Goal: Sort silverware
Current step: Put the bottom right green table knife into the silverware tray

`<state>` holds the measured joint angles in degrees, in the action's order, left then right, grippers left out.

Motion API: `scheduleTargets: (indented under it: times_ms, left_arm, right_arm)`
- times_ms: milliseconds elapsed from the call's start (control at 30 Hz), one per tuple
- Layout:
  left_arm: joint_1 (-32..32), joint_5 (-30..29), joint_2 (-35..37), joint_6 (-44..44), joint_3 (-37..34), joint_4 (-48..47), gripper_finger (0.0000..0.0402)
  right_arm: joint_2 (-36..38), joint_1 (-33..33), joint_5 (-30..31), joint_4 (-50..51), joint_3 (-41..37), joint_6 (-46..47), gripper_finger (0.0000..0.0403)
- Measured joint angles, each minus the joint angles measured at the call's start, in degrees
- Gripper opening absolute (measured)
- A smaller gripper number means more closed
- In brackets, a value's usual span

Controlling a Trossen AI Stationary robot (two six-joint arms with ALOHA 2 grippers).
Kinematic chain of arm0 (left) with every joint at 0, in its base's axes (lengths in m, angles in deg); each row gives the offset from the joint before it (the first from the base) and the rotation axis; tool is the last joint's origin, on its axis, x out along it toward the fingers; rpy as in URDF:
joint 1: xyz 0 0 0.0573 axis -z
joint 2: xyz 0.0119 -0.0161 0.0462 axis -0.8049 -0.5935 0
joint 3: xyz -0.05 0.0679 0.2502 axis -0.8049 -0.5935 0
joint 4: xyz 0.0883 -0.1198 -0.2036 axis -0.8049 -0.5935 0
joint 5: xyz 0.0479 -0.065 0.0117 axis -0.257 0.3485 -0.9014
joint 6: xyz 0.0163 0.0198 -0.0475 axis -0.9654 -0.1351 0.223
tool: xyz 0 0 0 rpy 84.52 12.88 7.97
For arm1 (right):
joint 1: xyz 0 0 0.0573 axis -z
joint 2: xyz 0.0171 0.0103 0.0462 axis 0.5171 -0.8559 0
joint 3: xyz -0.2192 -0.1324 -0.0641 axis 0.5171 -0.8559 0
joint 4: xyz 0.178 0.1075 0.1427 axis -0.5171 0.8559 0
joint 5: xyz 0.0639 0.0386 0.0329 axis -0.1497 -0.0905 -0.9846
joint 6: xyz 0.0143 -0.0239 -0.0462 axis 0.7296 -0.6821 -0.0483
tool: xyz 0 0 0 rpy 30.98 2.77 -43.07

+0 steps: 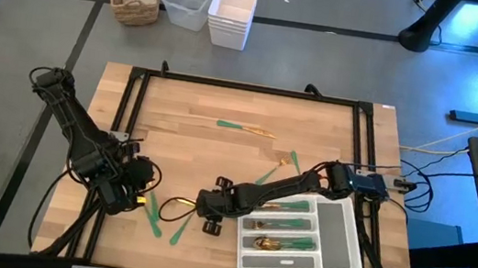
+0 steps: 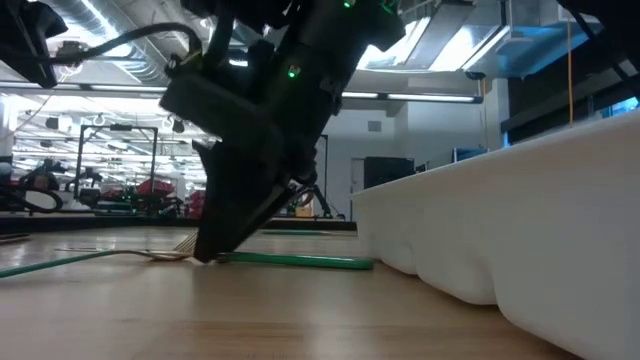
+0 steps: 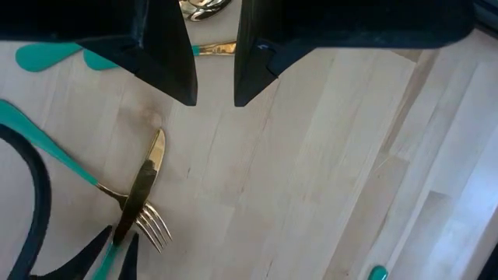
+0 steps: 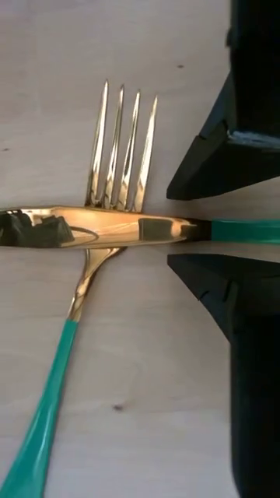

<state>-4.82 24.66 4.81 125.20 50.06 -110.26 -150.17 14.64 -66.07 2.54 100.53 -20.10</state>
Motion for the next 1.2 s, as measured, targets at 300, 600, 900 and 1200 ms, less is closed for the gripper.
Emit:
scheduleTargets:
  times_ms: [300, 600, 900, 1200]
  left_arm:
    - [0.00, 0.02, -0.02, 0.00, 0.00, 0.22, 0.0082]
    - [0.00, 0.00, -0.02, 0.04, 0.00, 0.30, 0.0082]
    - [0.00, -0.30, -0.02, 1.75, 0.00, 0.56, 0.0082]
    - [-0.02, -3.14, -0.46, 5.24, -0.02, 11.28, 0.0082]
  right_arm:
    - [-1.89, 0.83, -1.92, 0.86, 0.35, -0.19, 0.0123]
    - [-2.05, 2.47, -6.80, 0.77, 0.20, -0.22, 0.0021]
    - [-2.14, 2.39, -8.38, -0.82, 0.17, -0.42, 0.0004]
    - [-1.99, 2.36, -8.36, -0.57, 0.45, -0.47, 0.0011]
